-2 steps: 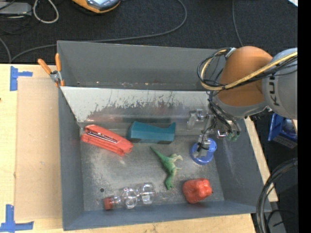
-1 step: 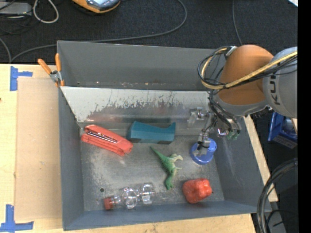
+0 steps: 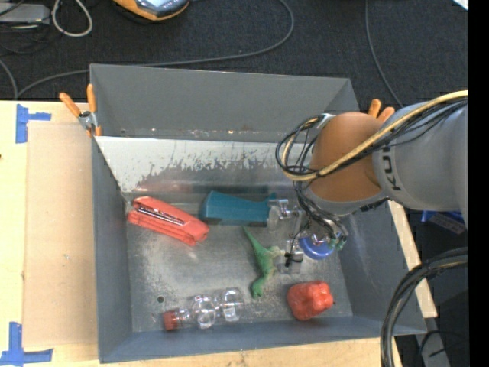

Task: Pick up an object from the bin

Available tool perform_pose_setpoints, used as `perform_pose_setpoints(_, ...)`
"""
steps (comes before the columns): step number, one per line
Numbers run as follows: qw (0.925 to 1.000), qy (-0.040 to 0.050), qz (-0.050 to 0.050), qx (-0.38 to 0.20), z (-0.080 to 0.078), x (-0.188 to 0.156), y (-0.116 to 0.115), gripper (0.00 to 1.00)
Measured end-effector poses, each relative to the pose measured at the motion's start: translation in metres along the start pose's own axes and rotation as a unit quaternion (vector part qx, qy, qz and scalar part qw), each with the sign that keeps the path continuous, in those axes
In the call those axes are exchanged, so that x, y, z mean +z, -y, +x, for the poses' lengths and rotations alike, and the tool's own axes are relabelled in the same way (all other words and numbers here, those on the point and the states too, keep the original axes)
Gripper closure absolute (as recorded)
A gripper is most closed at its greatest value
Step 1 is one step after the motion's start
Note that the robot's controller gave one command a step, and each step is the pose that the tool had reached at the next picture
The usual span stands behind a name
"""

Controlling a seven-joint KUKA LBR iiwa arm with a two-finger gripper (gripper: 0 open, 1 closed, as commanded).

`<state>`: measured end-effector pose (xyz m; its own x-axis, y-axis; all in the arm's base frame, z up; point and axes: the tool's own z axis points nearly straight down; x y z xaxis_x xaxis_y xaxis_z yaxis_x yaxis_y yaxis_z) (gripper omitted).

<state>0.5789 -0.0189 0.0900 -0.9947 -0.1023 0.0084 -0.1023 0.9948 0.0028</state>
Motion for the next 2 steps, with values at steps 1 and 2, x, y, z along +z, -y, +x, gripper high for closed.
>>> perform_pose_setpoints(1,0.9898,0.0094,0.001,0.142,0.016,-0.045,-0.019,0.0)
perform_pose_setpoints(2,0.9994,0.0035,0.001,-0.033,0.013,-0.015,-0.013,0.0)
